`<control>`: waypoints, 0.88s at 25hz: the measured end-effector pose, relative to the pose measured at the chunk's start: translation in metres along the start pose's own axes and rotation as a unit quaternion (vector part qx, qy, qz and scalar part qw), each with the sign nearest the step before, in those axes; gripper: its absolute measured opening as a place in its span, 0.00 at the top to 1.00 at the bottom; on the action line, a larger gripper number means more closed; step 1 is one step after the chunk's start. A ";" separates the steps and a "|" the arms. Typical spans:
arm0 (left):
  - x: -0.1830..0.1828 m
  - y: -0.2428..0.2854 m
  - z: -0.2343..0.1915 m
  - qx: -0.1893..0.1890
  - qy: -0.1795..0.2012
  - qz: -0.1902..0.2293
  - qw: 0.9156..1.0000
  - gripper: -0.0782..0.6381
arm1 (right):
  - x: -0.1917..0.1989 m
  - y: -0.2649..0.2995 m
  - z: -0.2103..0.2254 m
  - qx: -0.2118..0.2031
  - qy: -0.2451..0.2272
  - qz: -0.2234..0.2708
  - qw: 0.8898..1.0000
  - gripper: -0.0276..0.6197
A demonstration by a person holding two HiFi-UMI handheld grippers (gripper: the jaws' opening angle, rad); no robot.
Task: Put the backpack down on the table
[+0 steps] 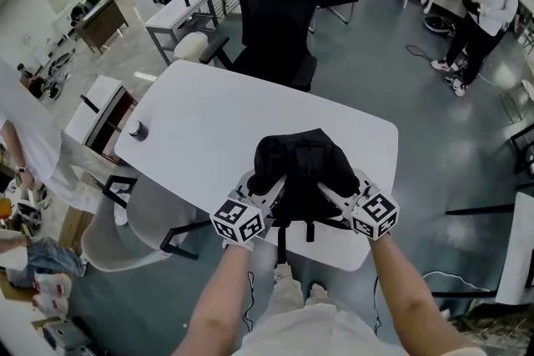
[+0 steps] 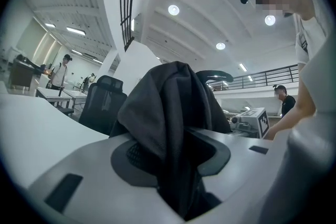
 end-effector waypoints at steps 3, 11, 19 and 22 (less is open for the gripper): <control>-0.002 -0.002 0.002 -0.011 0.006 -0.004 1.000 0.65 | -0.001 -0.003 0.001 0.004 -0.002 -0.001 1.000 0.67; -0.005 -0.023 -0.005 0.004 0.013 -0.034 0.999 0.59 | -0.001 -0.019 0.004 -0.010 -0.002 -0.014 1.000 0.63; -0.005 -0.061 -0.005 -0.075 0.007 -0.018 0.997 0.59 | 0.008 -0.046 0.004 0.020 0.011 0.002 1.000 0.63; -0.006 -0.070 0.000 -0.099 -0.001 -0.012 0.995 0.59 | 0.008 -0.057 0.003 0.029 0.014 0.009 0.999 0.64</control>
Point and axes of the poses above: the fingertips, and each gripper's own axes: y forward along the fingers, z to its right, x out of its underside, the point moved 9 cm from there along -y, backward along the fingers, and after that the axes turned 12 degrees about y, right-handed, at the moved point
